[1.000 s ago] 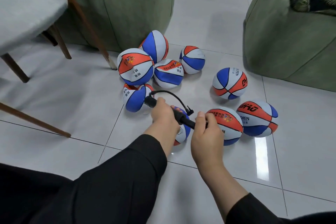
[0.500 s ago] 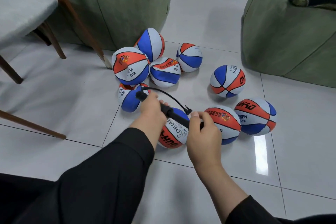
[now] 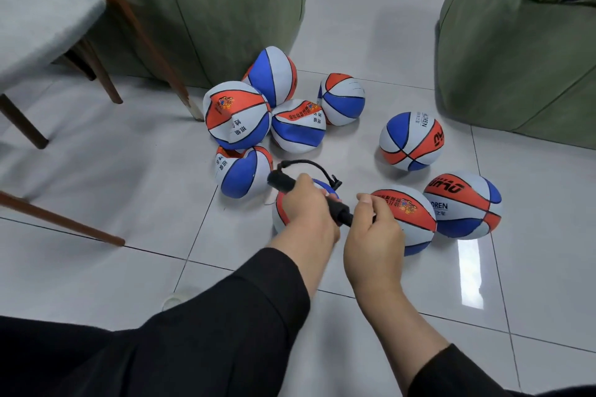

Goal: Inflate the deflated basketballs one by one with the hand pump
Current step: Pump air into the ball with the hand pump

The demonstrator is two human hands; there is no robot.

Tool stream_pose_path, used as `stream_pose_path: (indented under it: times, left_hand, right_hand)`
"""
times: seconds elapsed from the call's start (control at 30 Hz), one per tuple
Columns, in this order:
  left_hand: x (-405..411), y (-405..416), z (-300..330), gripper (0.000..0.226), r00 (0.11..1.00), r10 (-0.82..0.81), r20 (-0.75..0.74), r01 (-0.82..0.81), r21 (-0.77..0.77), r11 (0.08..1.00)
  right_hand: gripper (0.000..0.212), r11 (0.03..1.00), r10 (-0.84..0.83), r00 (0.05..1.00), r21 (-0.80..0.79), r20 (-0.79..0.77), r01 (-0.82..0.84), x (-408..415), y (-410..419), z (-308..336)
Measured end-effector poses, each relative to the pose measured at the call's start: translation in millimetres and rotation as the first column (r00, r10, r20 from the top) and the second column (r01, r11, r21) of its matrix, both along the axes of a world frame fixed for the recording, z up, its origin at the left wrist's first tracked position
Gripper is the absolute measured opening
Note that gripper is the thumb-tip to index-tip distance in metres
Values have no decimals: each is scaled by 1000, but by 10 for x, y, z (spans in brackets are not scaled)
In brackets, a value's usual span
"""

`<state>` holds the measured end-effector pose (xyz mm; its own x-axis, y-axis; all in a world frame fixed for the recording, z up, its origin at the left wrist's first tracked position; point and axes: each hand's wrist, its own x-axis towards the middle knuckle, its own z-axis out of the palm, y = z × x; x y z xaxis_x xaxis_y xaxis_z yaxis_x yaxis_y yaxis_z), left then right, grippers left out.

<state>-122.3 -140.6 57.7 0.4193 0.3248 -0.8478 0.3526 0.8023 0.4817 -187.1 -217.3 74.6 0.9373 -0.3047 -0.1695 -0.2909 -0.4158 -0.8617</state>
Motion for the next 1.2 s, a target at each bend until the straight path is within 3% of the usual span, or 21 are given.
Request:
stream_pose_path:
  times: [0.37,0.57,0.8,1.0,1.2]
  left_hand:
    - [76,231,-85,10,990,-139,14,139,25,990]
    - [217,727,-227,10,999,-34,-7,34,77,996]
    - [50,168,-177,13,994,-104,-46,102,-53,993]
    - [-54,-73,-43,24,995,-93,21,92,43,995]
    - [65,220,-75,11,990,-129,51,128,20,992]
  right_hand:
    - [27,995,99,995,-7,-16,-99,-83,37,-27]
    - [27,994,109,994,-1,13,-109,-181,-21,46]
    - [34,999,22,1000,-47,14,-22,-44,5,-51]
    - [33,999,13,1000,-34,-18,-14,4,44,-171]
    - [35,992,119,992,-36,-37,-121,-39,94,-134]
